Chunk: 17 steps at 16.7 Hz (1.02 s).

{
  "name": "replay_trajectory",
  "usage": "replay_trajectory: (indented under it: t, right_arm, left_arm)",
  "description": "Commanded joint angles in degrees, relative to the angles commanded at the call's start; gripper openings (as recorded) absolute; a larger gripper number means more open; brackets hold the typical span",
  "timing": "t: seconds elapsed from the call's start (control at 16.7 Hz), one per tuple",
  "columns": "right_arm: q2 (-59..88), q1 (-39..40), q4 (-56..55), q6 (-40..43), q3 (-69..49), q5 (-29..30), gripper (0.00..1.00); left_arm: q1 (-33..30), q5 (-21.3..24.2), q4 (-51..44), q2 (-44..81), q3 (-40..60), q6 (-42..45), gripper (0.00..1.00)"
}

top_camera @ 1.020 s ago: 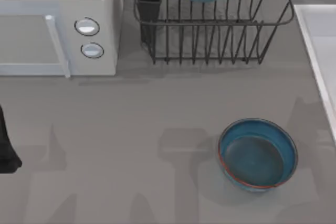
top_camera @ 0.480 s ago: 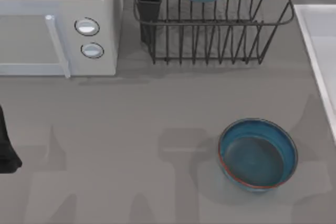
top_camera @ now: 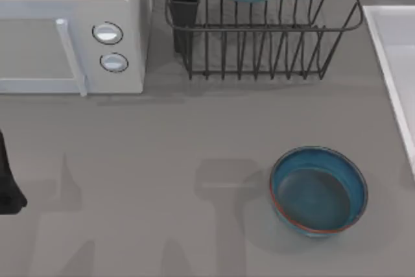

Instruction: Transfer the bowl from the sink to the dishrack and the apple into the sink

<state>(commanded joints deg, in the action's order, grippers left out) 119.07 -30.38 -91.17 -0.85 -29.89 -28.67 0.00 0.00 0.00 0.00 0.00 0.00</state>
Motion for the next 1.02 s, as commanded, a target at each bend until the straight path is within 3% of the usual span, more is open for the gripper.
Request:
replay_trajectory:
  t: [0.24,0.54,1.02]
  right_arm:
    - [7.47,0.12,-7.73,0.01,1.73,0.42,0.00]
    - [7.93,0.13,-8.19,0.01,1.85,0.46,0.00]
    - [7.93,0.13,-8.19,0.01,1.85,0.46,0.60]
  left_arm:
    - [0.00,0.00,0.00,0.00,0.00,0.00,1.00]
    - [0.00,0.00,0.00,0.00,0.00,0.00,1.00]
    - [0.00,0.00,0.00,0.00,0.00,0.00,1.00]
